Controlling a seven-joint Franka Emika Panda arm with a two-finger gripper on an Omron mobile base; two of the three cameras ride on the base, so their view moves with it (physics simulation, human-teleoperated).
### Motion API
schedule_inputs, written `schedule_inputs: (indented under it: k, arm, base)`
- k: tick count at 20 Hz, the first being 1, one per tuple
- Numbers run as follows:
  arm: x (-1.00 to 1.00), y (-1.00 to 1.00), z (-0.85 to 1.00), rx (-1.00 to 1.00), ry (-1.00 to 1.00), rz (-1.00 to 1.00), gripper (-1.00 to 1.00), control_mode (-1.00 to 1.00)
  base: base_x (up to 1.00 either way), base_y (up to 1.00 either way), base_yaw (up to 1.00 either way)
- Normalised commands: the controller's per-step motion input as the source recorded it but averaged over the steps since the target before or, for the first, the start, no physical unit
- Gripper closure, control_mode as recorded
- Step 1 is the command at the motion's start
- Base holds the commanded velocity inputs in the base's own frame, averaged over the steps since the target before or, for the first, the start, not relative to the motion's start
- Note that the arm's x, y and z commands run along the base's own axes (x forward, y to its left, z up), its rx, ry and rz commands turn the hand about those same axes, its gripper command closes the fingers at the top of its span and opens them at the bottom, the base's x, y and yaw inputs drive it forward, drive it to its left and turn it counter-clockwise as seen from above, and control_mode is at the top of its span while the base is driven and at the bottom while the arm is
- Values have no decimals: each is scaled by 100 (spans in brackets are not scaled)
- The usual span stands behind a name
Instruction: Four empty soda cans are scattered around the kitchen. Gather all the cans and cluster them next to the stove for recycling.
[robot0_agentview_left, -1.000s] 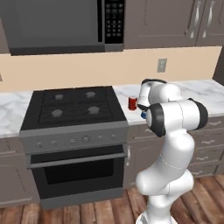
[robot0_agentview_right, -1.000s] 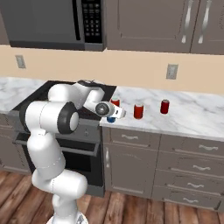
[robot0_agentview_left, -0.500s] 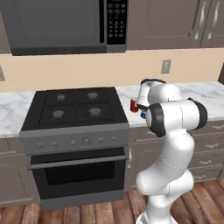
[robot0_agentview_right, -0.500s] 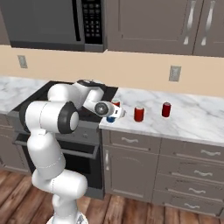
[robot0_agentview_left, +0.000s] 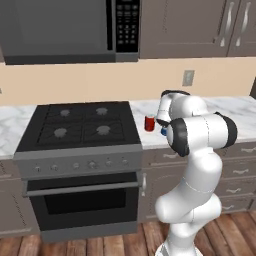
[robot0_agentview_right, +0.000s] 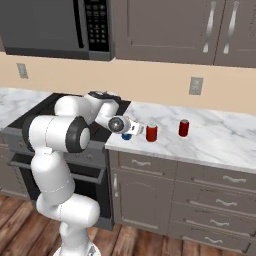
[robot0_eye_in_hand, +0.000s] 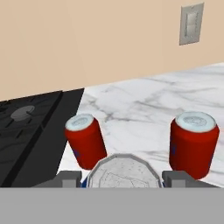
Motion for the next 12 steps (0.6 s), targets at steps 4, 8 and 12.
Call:
schedule_inputs:
  k: [4, 8, 12]
  arm:
    - [0, 0, 0, 0, 0, 0, 100, 100]
    - [0, 0, 0, 0, 0, 0, 100, 100]
    - [0, 0, 0, 0, 0, 0, 100, 100]
  base:
    - [23, -18, 2]
    - [29, -14, 0]
    - [8, -7, 1]
